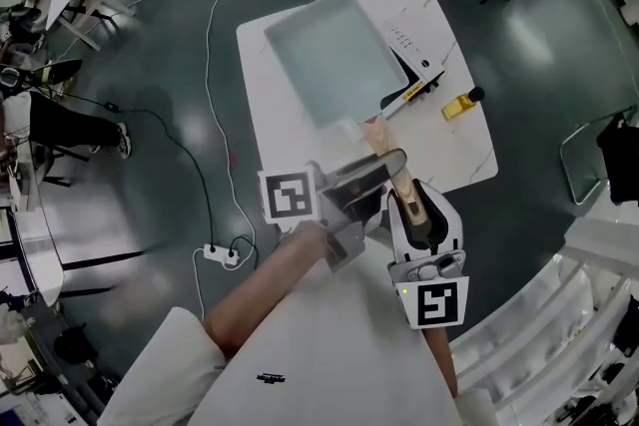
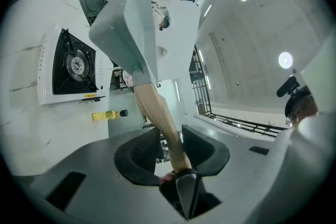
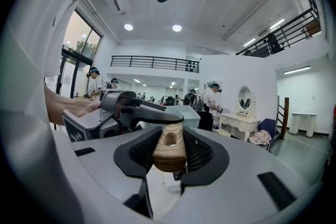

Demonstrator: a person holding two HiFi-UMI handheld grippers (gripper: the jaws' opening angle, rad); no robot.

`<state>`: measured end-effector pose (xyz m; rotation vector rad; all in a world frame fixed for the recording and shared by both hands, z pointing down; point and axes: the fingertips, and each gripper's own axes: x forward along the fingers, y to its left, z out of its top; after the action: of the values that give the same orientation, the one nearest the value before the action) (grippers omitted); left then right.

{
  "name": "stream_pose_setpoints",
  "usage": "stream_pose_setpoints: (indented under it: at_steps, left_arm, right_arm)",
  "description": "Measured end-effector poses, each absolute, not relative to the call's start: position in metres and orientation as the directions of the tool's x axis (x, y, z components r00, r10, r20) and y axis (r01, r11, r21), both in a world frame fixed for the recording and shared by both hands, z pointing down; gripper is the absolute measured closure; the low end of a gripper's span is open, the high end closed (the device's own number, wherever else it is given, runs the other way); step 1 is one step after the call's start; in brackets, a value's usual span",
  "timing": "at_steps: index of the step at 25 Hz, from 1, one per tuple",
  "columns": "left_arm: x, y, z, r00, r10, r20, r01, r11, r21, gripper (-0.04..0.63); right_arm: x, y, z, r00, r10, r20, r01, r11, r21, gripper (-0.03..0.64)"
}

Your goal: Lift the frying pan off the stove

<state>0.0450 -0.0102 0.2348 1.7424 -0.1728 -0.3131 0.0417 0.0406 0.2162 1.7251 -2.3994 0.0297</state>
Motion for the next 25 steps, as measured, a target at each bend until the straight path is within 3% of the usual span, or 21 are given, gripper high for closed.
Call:
stream_pose_setpoints:
  at_steps: [25]
  left_arm:
    - [0.0452, -0.0085, 0.2365, 0.964, -0.245, -0.106, 0.052, -0.216, 0.975, 0.471]
  right_arm:
    - [0.0404, 0.0415, 0.2178, -0.276, -0.947, 0.165, -0.954, 0.291, 0.075, 0.502]
